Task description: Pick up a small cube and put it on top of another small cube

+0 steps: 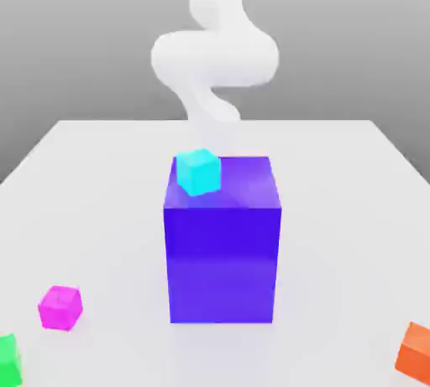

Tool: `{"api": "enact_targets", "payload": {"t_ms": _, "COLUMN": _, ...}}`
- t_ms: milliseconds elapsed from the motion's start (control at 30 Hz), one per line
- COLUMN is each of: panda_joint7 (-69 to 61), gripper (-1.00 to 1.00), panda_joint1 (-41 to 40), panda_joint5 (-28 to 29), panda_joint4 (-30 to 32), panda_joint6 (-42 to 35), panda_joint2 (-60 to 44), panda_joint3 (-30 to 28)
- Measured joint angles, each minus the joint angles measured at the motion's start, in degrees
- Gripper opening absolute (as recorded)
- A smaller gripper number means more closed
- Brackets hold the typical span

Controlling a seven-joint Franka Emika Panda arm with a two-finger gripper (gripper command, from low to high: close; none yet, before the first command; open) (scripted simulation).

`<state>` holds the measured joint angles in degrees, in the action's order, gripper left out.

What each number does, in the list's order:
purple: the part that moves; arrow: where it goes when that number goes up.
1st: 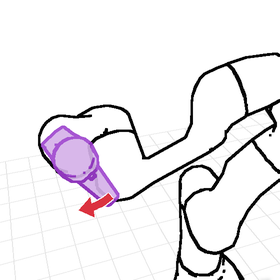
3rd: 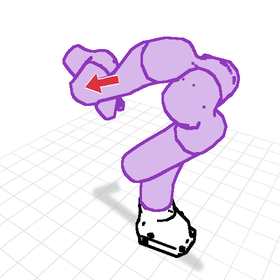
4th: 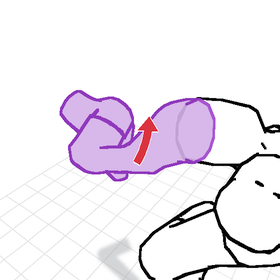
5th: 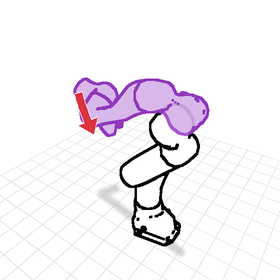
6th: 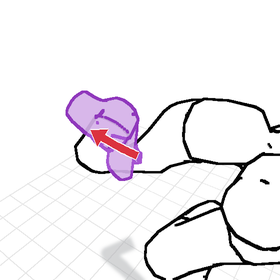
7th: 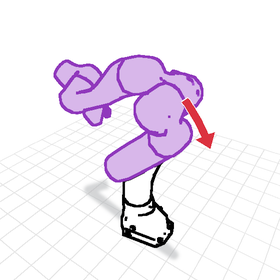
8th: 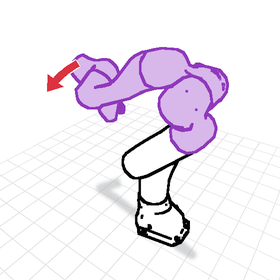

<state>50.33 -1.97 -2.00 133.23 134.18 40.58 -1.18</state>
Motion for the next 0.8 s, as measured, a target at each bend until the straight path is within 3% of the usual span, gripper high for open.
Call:
{"api": "enact_targets", "payload": {"t_ms": 433, "panda_joint7": 25.81, "gripper": 0.0, "panda_joint1": -10.2, "panda_joint5": -7.25, "panda_joint4": 7.55, "panda_joint6": 12.46, "panda_joint2": -27.58, "panda_joint3": -4.66}}
{"api": "enact_targets", "payload": {"t_ms": 800, "panda_joint7": 52.87, "gripper": 0.0, "panda_joint1": -17.07, "panda_joint5": -5.63, "panda_joint4": 14.09, "panda_joint6": 23.46, "panda_joint2": -49.7, "panda_joint3": -11.19}}
